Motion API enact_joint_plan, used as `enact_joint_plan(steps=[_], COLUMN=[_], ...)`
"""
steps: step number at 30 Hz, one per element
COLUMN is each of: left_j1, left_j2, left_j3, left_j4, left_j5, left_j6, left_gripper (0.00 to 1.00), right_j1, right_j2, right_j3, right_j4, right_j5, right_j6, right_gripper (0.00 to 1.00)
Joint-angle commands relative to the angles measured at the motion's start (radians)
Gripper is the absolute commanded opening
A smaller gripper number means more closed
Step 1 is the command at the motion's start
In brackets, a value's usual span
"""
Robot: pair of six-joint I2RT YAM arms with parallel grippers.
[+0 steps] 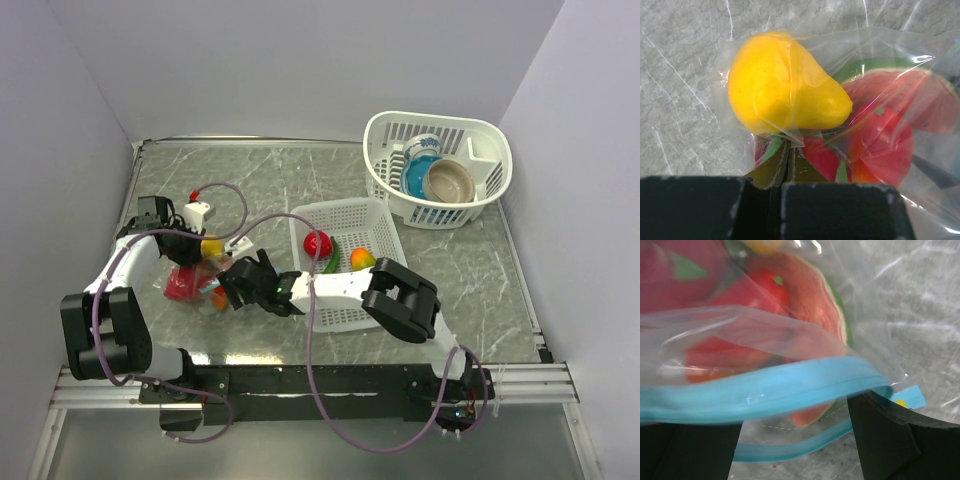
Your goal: Open the zip-top bag and remove the fake food
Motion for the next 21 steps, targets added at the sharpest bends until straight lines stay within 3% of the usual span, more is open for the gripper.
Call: enact_joint_plan(steps=[1,10,17,21], left_j1=[0.006,0.006,0.005,0.005], left_j2=[-0.018,-0.012,-0.023,-0.024], left_j3=[-0.009,0.003,0.011,0.003], left_j4=[-0.073,-0.086,-0.098,-0.093], left_j5=[-0.016,0.001,-0.007,-0.017], left_j6=[0.02,0.023,0.029,0.034], left_gripper=[0.01,0.01,0.01,0.01], right_j1=[0.0,-0.002,0.001,0.01], right_j2=[0.054,0.025,-0.056,-0.157], right_j3=[0.05,-0.03,-0.099,-0.166], right_j4=[-0.043,0.038,0.158,0.218], right_j5=[0.048,0.079,0.048,0.039], right_j6=[0.017,0.008,-0.028,-0.045], right_gripper=[0.85,0.81,0.54,0.46])
